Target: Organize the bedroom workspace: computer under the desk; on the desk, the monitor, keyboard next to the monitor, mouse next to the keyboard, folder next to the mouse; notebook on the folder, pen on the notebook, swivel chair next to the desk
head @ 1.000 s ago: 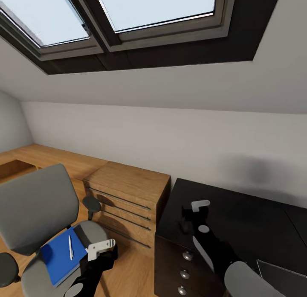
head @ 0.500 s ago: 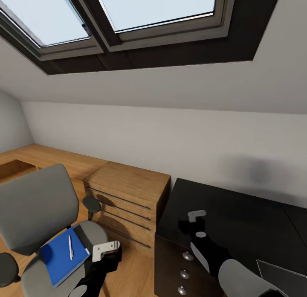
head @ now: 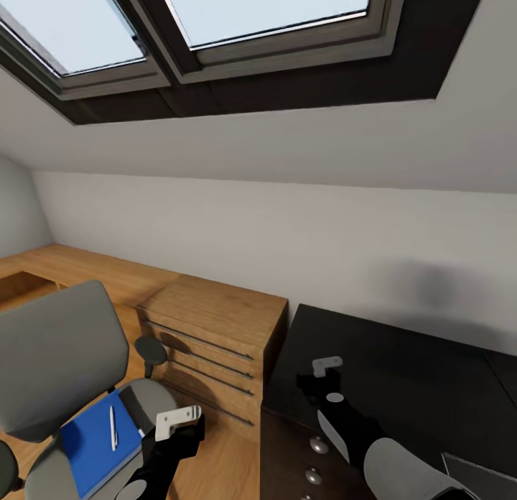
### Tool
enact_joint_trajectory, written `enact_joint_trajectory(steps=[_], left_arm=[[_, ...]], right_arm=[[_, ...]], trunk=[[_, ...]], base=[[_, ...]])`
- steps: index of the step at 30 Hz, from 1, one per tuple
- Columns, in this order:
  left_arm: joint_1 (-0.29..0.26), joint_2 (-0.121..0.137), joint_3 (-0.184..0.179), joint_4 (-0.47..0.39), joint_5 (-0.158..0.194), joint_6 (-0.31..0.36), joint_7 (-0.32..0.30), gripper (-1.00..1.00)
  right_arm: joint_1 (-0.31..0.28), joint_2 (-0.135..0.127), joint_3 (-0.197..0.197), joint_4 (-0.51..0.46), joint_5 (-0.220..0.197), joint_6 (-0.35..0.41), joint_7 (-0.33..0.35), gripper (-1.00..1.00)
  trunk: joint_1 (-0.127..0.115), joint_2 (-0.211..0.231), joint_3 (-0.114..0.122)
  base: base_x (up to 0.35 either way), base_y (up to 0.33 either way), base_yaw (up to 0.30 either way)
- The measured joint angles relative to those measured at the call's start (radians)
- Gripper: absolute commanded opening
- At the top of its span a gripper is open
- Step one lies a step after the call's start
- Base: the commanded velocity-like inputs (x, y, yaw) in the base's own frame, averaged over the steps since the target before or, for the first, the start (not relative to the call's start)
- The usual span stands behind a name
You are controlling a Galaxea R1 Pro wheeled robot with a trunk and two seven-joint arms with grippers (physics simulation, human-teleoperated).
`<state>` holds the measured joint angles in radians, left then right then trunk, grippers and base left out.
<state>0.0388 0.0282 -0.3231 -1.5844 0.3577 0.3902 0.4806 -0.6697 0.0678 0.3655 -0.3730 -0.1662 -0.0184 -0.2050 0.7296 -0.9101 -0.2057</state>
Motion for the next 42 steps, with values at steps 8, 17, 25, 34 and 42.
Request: enact_joint_trajectory(steps=[8, 17, 25, 34, 42], left_arm=[[0.0, 0.0, 0.0, 0.0, 0.0, -0.001, 0.0, 1.0], [0.0, -0.003, 0.001, -0.018, 0.0, -0.001, 0.003, 1.0], [0.0, -0.003, 0.001, -0.018, 0.0, -0.001, 0.003, 1.0], [0.0, -0.003, 0.001, -0.018, 0.0, -0.002, 0.003, 1.0], [0.0, -0.003, 0.0, -0.018, 0.0, -0.001, 0.003, 1.0]], right_arm=[[0.0, 0.0, 0.001, -0.002, 0.0, 0.003, 0.015, 1.0], [0.0, -0.004, 0.0, 0.004, 0.0, 0.007, 0.018, 1.0], [0.0, -0.006, -0.001, 0.005, 0.0, 0.007, 0.018, 1.0], [0.0, -0.006, -0.001, 0.005, 0.0, 0.007, 0.018, 1.0], [0.0, -0.006, -0.001, 0.005, 0.0, 0.007, 0.018, 1.0]], trunk=[[0.0, 0.0, 0.0], [0.015, -0.028, -0.012], [0.046, -0.084, -0.038], [0.08, -0.147, -0.066], [0.111, -0.203, -0.091]], base=[[0.005, 0.0, 0.0], [0.0, 0.0, 0.0], [0.0, 0.0, 0.0], [0.0, 0.0, 0.0], [0.0, 0.0, 0.0]])
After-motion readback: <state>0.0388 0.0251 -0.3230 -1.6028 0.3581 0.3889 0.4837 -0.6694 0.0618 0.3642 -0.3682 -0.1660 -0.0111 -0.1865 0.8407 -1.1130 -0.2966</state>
